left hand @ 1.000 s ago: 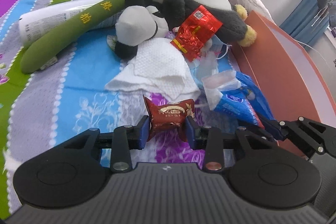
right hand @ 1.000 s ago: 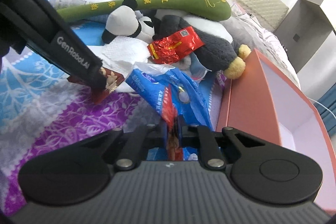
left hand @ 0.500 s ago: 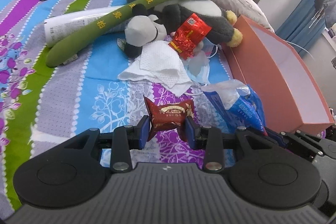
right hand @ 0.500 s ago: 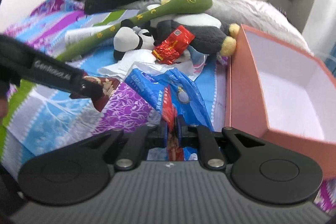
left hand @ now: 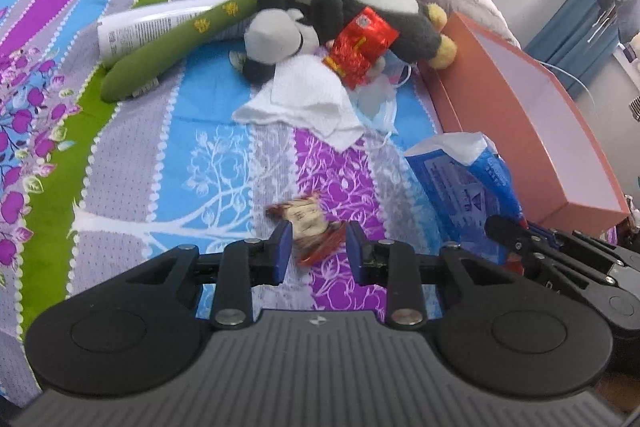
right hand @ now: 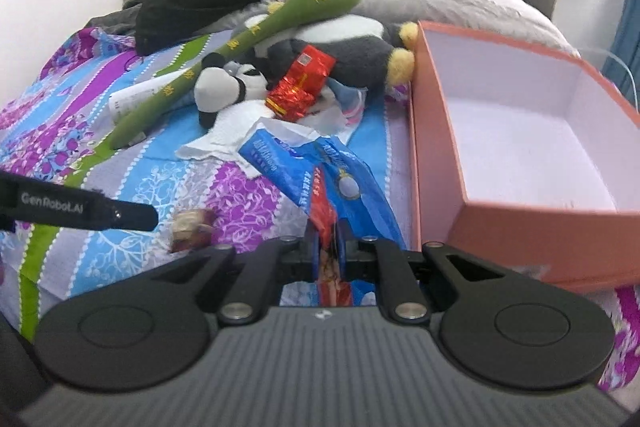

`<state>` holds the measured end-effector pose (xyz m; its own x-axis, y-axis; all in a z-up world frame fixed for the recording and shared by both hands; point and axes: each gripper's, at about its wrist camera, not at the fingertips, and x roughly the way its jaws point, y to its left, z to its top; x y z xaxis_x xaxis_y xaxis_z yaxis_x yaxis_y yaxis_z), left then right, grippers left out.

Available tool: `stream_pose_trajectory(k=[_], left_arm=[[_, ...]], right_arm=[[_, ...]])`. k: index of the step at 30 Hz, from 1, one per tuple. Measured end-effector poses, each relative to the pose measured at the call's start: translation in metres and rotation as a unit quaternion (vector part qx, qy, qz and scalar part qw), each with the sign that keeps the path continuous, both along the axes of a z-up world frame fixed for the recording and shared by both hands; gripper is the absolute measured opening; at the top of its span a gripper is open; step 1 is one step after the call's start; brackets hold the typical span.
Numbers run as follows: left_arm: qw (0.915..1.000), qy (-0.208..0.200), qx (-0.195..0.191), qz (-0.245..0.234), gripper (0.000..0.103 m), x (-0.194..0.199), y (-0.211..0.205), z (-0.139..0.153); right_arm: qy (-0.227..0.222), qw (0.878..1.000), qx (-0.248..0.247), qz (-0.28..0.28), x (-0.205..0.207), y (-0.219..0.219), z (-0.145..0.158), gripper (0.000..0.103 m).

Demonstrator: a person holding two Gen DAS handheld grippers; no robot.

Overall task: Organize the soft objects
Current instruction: 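Lift and carry the candy packet and blue bag with both tools over the pink box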

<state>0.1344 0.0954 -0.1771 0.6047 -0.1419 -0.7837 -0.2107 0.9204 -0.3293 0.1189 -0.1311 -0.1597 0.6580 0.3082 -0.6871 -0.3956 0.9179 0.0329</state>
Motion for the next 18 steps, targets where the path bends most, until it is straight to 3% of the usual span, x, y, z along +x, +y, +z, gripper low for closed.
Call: stream_pose_trajectory(k=[5,8,15,18], left_arm=[[0.9999,0.012,-0.003,-0.006,0.036,0.004,0.004,-0.01],[0.9997,0.02,0.004,-0.012,0.053,0.01,0.003,-0.016],[0.9987,0.033,0.031,-0.025,0.064,0.029,-0.006,-0.032],[0.9982,0.04,0.038,-0.025,0.065,0.039,-0.01,-0.04]], right_arm=[[0.021,1.0,0.022,-0.008,-0.001,-0.006,-0.009,0.013],[0.03,0.999,0.024,-0.004,0.001,-0.002,-0.015,0.013],[0.046,0.998,0.041,-0.005,0.007,-0.006,-0.025,0.013],[0.047,0.998,0.049,-0.006,0.008,-0.009,-0.027,0.013]])
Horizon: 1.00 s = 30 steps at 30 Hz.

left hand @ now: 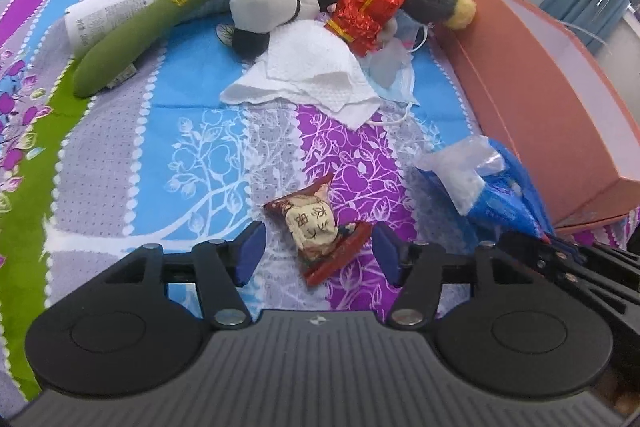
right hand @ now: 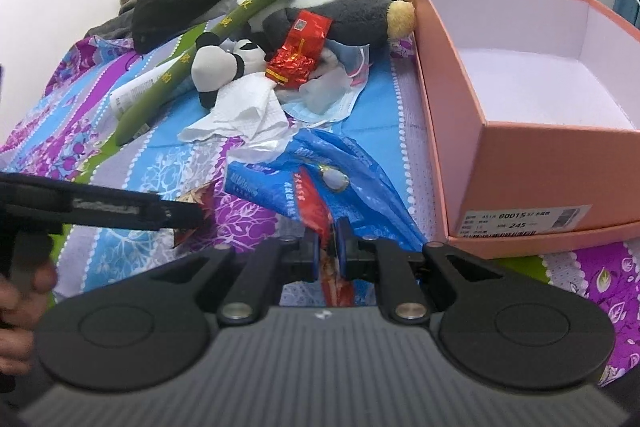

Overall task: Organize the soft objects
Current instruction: 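Lift and carry the candy packet and blue bag with both tools over the pink box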

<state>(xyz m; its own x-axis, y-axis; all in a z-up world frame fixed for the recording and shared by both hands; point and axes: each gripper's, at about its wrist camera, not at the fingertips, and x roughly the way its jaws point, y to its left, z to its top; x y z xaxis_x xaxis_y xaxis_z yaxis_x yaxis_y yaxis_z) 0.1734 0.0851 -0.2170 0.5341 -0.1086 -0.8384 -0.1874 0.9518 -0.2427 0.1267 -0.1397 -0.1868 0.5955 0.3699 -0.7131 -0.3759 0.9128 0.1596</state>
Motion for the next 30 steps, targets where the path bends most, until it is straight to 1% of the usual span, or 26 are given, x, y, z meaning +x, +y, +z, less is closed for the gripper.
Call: stream_pose_trajectory(k=[3,7,8,9,11,12,13,15,16,20,24,30], left_arm=[[1.0,0.006,0.007,-0.002,0.064,0.01,-0.007,-0.008],[0.9993,0.019,0.033,0.002,0.063,0.019,-0.016,-0.018],[0.9992,0.018,0.037,0.003,0.06,0.02,-0.017,-0.019],[0.999,0.016,0.042,0.003,0.052,0.021,-0.018,-0.019],[0.9986,0.017,0.05,0.006,0.048,0.021,-0.019,-0.02],[0.9986,0.018,0.049,0.01,0.044,0.022,-0.019,-0.02],[0.9986,0.018,0.048,0.011,0.043,0.022,-0.018,-0.019],[0.9985,0.017,0.05,0.015,0.035,0.021,-0.018,-0.017],[0.9984,0.015,0.053,0.016,0.034,0.021,-0.018,-0.015],[0.9983,0.011,0.056,0.015,0.032,0.016,-0.019,-0.007],[0.9985,0.01,0.05,0.02,0.031,0.008,-0.018,0.001],[0.9986,-0.011,0.047,0.02,0.031,-0.004,-0.019,0.029]], right_arm=[[-0.002,1.0,0.005,0.001,-0.001,-0.001,-0.002,0.013],[-0.004,1.0,0.009,0.003,-0.001,-0.002,-0.005,0.013],[-0.005,1.0,0.008,0.005,-0.002,-0.002,-0.006,0.013],[-0.008,1.0,0.005,0.007,-0.002,-0.001,-0.006,0.013],[-0.005,1.0,0.004,0.007,-0.002,0.0,-0.008,0.013],[0.0,1.0,0.003,0.006,-0.002,0.001,-0.008,0.013],[-0.002,1.0,0.0,0.005,-0.003,0.003,-0.008,0.013],[-0.011,1.0,-0.011,0.005,-0.005,0.006,-0.008,0.013],[-0.013,1.0,-0.012,0.004,-0.006,0.007,-0.007,0.013],[-0.023,1.0,-0.013,0.0,-0.007,0.004,-0.001,0.012],[-0.031,0.999,-0.007,-0.01,-0.007,-0.001,0.008,0.011],[-0.045,0.999,0.015,-0.017,-0.01,-0.01,0.03,0.01]])
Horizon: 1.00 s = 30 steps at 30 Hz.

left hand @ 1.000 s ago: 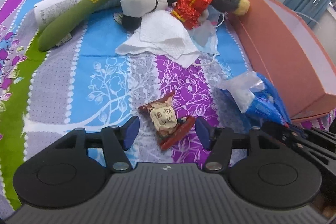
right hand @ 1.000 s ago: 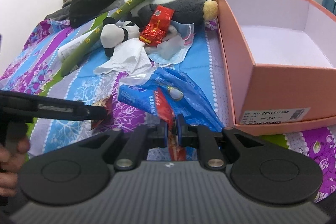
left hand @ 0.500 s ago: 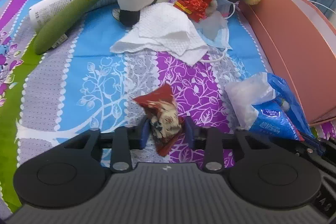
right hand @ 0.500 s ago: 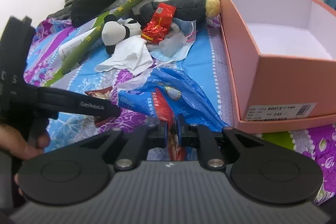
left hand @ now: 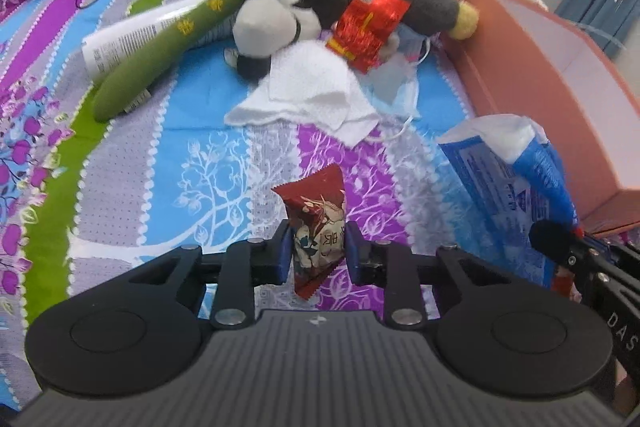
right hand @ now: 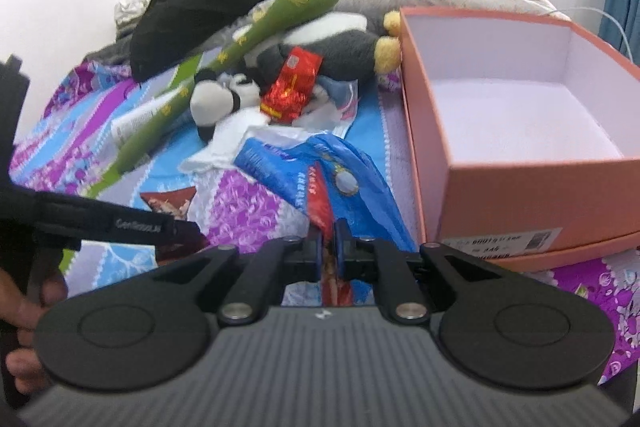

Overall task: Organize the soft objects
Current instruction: 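Lift and carry the candy packet and blue bag with both tools over the pink box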

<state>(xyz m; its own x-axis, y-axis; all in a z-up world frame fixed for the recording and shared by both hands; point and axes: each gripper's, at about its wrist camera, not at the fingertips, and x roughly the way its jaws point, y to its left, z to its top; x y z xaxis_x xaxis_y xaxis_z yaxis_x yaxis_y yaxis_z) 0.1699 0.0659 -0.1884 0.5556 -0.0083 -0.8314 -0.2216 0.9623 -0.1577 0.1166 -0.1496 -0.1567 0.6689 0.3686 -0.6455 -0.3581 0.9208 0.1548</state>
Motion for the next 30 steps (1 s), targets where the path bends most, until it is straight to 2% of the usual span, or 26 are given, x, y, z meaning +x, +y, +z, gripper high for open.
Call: stream_pose_trajectory(k=[8,14,21,27,30], left_arm=[[0.9988,-0.048,-0.005,-0.008,0.031,-0.004,-0.002,0.051],[0.9957,-0.09,-0.01,-0.018,0.031,0.001,-0.007,0.094],[0.9893,-0.139,-0.011,-0.044,0.031,0.02,-0.024,0.144],[0.9865,-0.142,-0.035,-0.073,0.031,0.042,-0.054,0.161],[0.9852,-0.138,-0.044,-0.092,0.031,0.056,-0.075,0.162]], right_arm=[[-0.034,0.999,0.028,0.001,-0.001,-0.006,0.042,0.01],[-0.076,0.996,0.05,-0.005,0.001,-0.014,0.085,0.01],[-0.133,0.99,0.05,-0.024,0.017,-0.033,0.133,0.01],[-0.162,0.985,0.036,-0.058,0.034,-0.064,0.161,0.01],[-0.154,0.984,0.039,-0.075,0.046,-0.083,0.166,0.01]])
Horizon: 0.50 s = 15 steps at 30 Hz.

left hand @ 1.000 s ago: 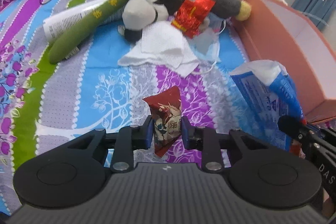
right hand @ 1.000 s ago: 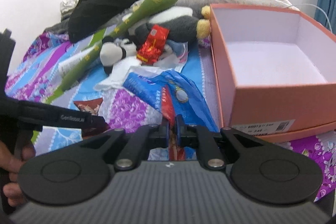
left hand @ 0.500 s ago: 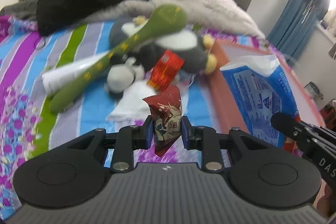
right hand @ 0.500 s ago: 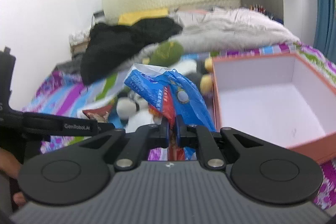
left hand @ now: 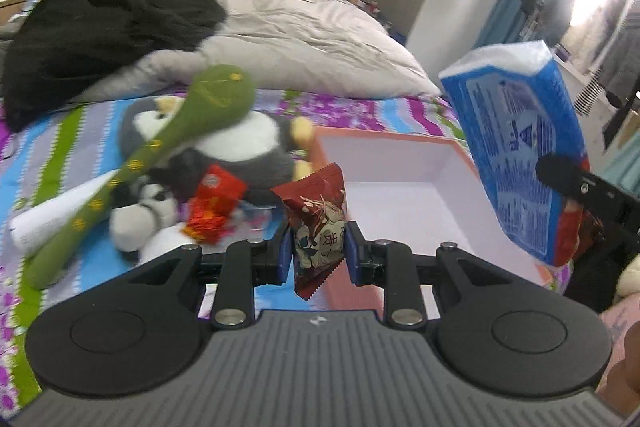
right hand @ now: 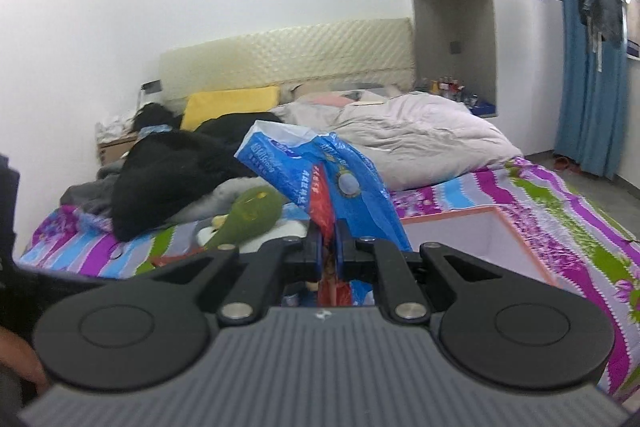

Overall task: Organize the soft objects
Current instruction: 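Lift and carry the candy packet and blue bag with both tools over the pink box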

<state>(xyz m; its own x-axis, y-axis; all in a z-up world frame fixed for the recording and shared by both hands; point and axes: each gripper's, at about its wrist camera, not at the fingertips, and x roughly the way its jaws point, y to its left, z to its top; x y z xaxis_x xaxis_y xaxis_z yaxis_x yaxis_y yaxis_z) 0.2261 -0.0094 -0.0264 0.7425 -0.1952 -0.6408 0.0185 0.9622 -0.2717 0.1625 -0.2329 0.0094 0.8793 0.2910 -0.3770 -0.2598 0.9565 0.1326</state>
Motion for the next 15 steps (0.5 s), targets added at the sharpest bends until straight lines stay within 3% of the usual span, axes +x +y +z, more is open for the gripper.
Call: stream_pose_trajectory(k=[7,15], left_arm=[[0.9978,0.038,-0.004,-0.054,0.031,0.044,-0.051,-0.013],[0.991,0.088,-0.002,-0.101,0.031,0.084,-0.1,-0.038]], right_arm=[[0.073,0.996,-0.007,-0.041,0.042,-0.041,-0.021,0.011],[0.158,0.984,-0.01,-0.083,0.083,-0.086,-0.064,0.011]])
